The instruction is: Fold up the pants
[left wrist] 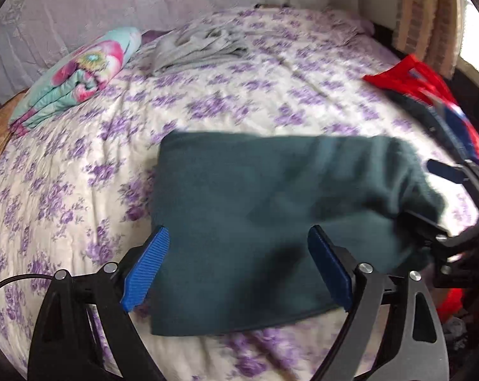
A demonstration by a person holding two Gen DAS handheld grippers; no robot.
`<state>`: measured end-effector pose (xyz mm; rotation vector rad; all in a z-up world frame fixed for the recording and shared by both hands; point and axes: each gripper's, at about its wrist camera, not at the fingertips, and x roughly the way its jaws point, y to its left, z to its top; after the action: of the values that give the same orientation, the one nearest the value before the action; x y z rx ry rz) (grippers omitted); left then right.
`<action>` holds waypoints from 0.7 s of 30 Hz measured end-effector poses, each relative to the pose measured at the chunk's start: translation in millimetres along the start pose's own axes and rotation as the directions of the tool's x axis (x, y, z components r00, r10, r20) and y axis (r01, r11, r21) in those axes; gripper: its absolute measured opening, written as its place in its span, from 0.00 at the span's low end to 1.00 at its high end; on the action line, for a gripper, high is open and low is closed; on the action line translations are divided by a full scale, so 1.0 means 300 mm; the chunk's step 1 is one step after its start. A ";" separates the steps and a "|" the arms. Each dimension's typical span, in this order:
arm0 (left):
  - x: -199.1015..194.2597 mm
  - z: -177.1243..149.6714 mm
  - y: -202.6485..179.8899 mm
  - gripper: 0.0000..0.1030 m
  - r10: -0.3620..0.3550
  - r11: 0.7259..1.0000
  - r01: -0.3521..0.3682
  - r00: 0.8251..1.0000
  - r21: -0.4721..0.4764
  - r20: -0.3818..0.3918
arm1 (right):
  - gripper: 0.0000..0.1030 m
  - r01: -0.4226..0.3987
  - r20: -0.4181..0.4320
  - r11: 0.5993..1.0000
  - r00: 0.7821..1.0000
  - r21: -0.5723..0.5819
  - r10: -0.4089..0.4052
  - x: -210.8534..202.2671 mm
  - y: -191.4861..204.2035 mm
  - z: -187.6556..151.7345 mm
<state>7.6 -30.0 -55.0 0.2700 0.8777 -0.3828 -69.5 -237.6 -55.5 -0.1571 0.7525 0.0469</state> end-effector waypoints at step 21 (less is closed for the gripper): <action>0.236 0.182 0.169 0.96 -0.007 0.987 -0.011 0.994 -0.163 -0.107 | 0.95 0.023 0.010 0.997 1.000 0.070 -0.024 0.117 -0.079 0.139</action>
<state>108.2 -20.3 -73.8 0.1410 1.0088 -0.2942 -13.3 -254.7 -46.6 -0.0995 0.7400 -0.0009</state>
